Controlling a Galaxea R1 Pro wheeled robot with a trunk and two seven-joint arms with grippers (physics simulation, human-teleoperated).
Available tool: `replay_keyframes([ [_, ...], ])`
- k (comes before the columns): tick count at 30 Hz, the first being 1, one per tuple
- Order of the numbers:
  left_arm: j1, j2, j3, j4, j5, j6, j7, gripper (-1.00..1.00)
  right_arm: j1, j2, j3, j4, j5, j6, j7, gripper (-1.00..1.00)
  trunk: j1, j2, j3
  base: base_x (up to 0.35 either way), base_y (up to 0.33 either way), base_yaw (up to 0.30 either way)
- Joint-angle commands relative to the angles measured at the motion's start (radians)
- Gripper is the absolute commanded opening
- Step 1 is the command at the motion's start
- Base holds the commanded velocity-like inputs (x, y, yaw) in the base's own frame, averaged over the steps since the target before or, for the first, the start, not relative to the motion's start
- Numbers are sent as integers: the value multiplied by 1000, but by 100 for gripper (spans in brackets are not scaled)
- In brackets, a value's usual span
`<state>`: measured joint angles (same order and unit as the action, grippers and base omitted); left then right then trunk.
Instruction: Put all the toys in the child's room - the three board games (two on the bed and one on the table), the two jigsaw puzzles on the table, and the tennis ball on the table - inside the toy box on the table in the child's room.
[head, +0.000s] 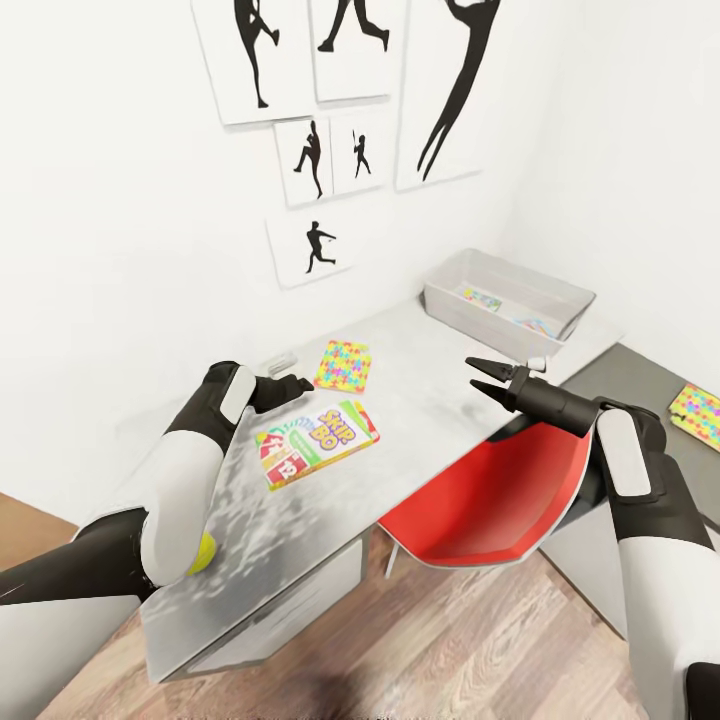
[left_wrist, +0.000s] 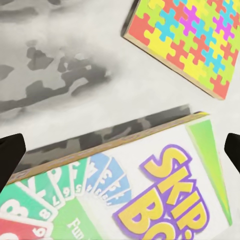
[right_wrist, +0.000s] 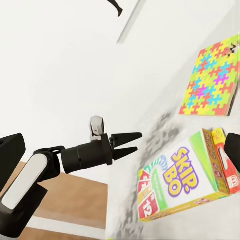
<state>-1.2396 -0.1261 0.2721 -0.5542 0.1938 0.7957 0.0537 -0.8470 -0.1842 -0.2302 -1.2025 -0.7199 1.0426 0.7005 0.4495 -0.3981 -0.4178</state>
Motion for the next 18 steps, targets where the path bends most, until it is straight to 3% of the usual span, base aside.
replay_keyframes([
  [1,-1,-1,6,-1,8,5,6,100,-1,0,-1,0,5,5,7,100,0,-2,-3,0,0,0],
  [18,-1,-1,6,-1,8,2,5,100,-1,2,-1,1,9,5,7,100,0,-2,-30,0,0,0],
])
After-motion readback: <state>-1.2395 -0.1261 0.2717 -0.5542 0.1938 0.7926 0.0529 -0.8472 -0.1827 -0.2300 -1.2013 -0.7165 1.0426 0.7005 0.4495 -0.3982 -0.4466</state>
